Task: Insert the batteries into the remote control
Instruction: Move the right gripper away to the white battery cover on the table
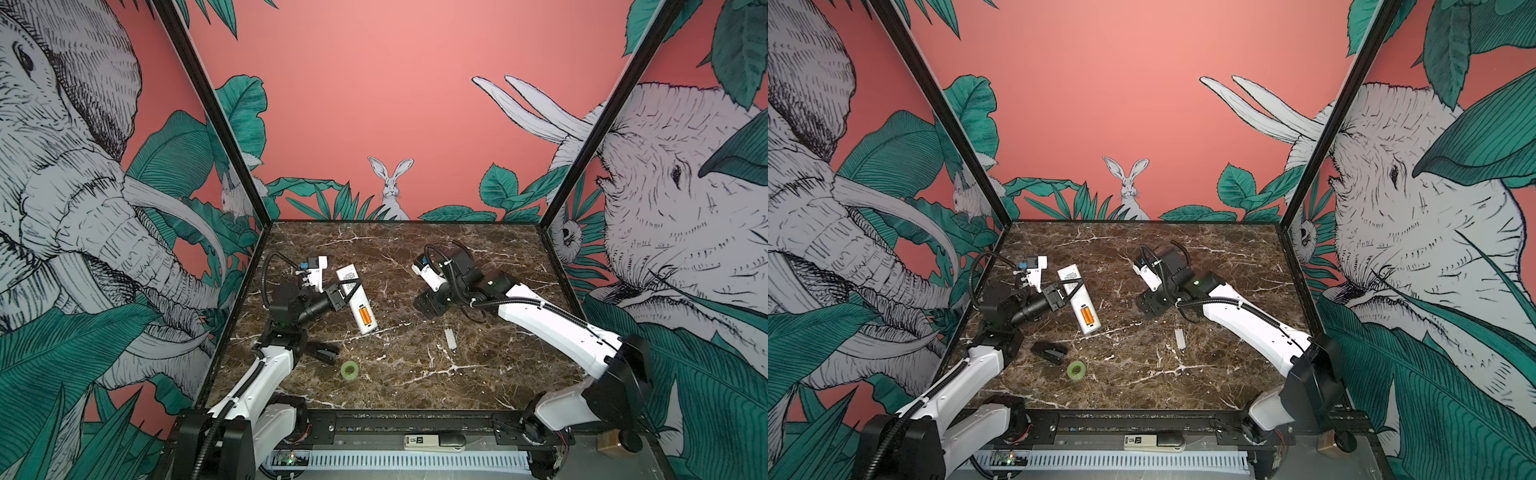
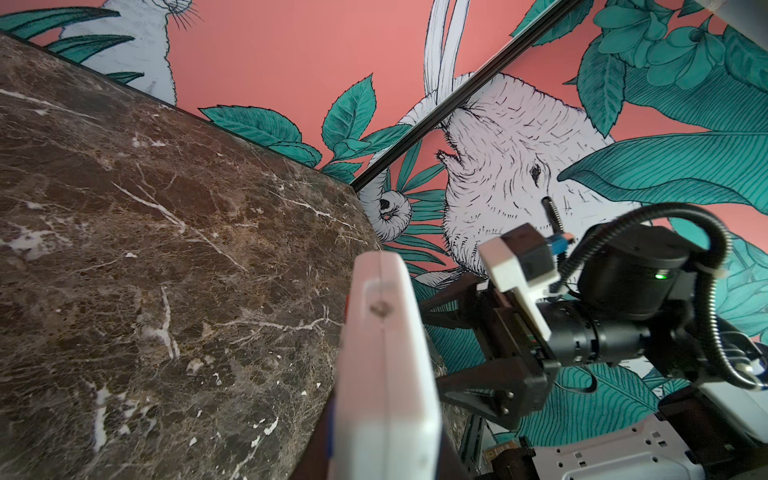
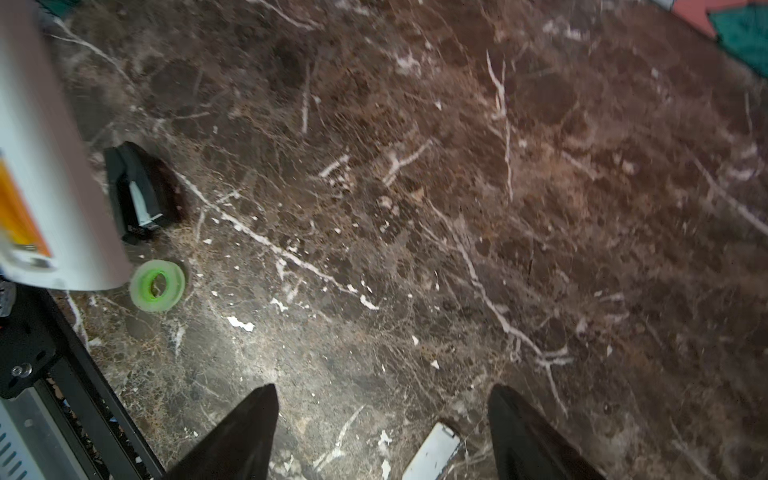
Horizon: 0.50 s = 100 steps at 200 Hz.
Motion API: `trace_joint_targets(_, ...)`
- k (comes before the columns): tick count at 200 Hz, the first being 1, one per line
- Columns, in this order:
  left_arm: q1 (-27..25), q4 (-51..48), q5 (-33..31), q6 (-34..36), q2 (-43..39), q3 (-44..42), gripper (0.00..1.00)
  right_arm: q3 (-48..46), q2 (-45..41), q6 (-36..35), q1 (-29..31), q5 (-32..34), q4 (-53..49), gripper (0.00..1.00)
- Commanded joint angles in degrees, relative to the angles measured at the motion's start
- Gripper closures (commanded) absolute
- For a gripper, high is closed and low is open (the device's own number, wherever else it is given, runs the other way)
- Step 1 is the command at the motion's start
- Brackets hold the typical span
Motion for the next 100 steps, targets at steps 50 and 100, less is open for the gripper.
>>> trace_joint_targets(50,-5.55,6.42,-3.08,-0.01,2.79,-1.14,1.0,-3.8,6.09,8.16,-3.11,2.29,-6.6,0.13)
trace_joint_targets(100,-10.41,6.37,-5.24,2.19,5.57,0.35,1.0,-7.17,10.29,9.79,-3.54,4.15,-6.71,0.14)
